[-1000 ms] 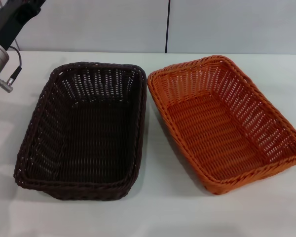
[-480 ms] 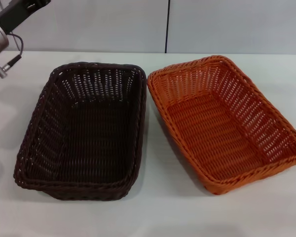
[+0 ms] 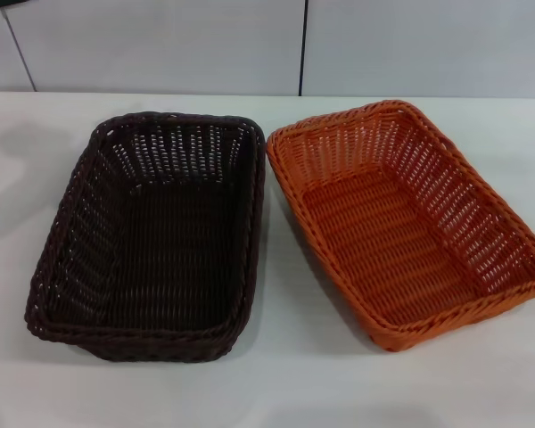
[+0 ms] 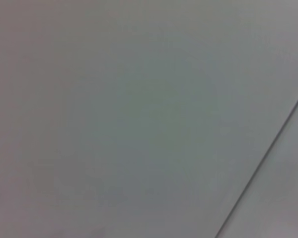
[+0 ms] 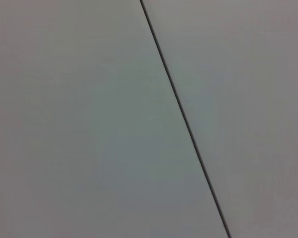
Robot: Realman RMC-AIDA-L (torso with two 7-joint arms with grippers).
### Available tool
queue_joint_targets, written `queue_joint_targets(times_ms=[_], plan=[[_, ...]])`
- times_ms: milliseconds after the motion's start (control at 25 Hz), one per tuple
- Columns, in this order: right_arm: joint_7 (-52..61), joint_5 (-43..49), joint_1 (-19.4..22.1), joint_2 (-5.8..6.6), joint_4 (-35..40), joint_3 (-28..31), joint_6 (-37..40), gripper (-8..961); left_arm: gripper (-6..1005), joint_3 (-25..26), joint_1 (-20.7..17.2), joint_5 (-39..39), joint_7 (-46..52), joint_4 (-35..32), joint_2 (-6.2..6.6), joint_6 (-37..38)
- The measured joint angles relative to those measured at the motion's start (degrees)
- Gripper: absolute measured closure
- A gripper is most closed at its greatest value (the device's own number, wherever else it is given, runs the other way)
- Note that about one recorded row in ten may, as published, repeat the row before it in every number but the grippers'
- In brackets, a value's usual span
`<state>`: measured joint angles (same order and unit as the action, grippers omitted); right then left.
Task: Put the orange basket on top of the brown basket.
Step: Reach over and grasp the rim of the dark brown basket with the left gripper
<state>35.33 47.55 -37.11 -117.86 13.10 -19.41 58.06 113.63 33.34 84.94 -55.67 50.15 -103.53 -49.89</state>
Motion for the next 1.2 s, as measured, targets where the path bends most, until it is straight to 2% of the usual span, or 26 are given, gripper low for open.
queue_joint_targets(times_ms=[40, 80, 120, 320, 360, 400, 440, 480, 520, 640, 680, 760, 880, 920, 960, 1000, 1080, 1200], plan=[[0.00, 0.00, 0.10, 0.05, 0.00, 0.03, -0.19, 223, 337, 1.11, 0.07, 9.27, 6.93, 4.15, 0.07, -0.56], [0.00, 0.00, 0.14, 0.09, 0.01, 0.04, -0.41, 223, 317, 1.11, 0.07, 9.27, 6.93, 4.15, 0.07, -0.56], [0.00, 0.00, 0.19, 0.13, 0.05, 0.07, -0.71, 223, 298, 2.23, 0.26, 12.62, 9.06, 5.43, -0.23, -1.41], [0.00, 0.00, 0.51, 0.19, 0.34, 0.22, -1.38, 223, 200, 2.23, 0.26, 12.62, 9.06, 5.43, -0.23, -1.41], [0.00, 0.00, 0.59, 0.20, 0.40, 0.24, -1.39, 223, 181, 8.57, 2.46, 28.95, 18.10, 10.87, -1.83, -10.47], [0.00, 0.00, 0.71, 0.29, 0.52, 0.39, -1.39, 223, 176, 8.57, 2.46, 28.95, 18.10, 10.87, -1.83, -10.47], [0.00, 0.00, 0.71, 0.29, 0.52, 0.39, -1.39, 223, 171, 9.26, 3.64, 37.29, 23.55, 13.29, -1.86, -15.42], [0.00, 0.00, 0.74, 0.32, 0.53, 0.47, -1.39, 223, 166, 9.26, 3.64, 37.29, 23.55, 13.29, -1.86, -15.42], [0.00, 0.00, 0.74, 0.37, 0.53, 0.54, -1.39, 223, 161, 9.61, 4.95, 43.86, 27.63, 15.38, -1.89, -20.28], [0.00, 0.00, 0.74, 0.67, 0.53, 0.60, -1.47, 223, 145, 9.61, 4.95, 43.86, 27.63, 15.38, -1.89, -20.28], [0.00, 0.00, 0.74, 0.74, 0.53, 0.62, -1.49, 223, 140, 10.32, 7.02, 50.01, 31.38, 16.94, -2.13, -27.88], [0.00, 0.00, 0.71, 0.86, 0.53, 0.61, -1.49, 223, 146, 10.53, 7.66, 52.73, 33.57, 17.85, -2.62, -30.74], [0.00, 0.00, 0.65, 0.99, 0.54, 0.61, -1.49, 223, 155, 10.53, 7.66, 52.73, 33.57, 17.85, -2.62, -30.74], [0.00, 0.00, 0.63, 1.01, 0.54, 0.63, -1.49, 223, 158, 10.97, 7.16, 59.28, 37.08, 21.72, -5.01, -34.07], [0.00, 0.00, 0.58, 1.02, 0.54, 0.66, -1.49, 223, 161, 10.97, 7.16, 59.28, 37.08, 21.72, -5.01, -34.07], [0.00, 0.00, 0.37, 1.02, 0.45, 0.68, -1.49, 223, 164, 11.34, 6.79, 61.62, 37.51, 22.60, -6.19, -34.89], [0.00, 0.00, 0.24, 1.01, 0.39, 0.68, -1.45, 223, 170, 11.61, 6.33, 63.15, 37.51, 22.84, -7.37, -35.37], [0.00, 0.00, -0.14, 1.02, 0.39, 0.70, -1.03, 223, 178, 11.61, 5.94, 63.92, 37.51, 22.56, -8.06, -35.55]])
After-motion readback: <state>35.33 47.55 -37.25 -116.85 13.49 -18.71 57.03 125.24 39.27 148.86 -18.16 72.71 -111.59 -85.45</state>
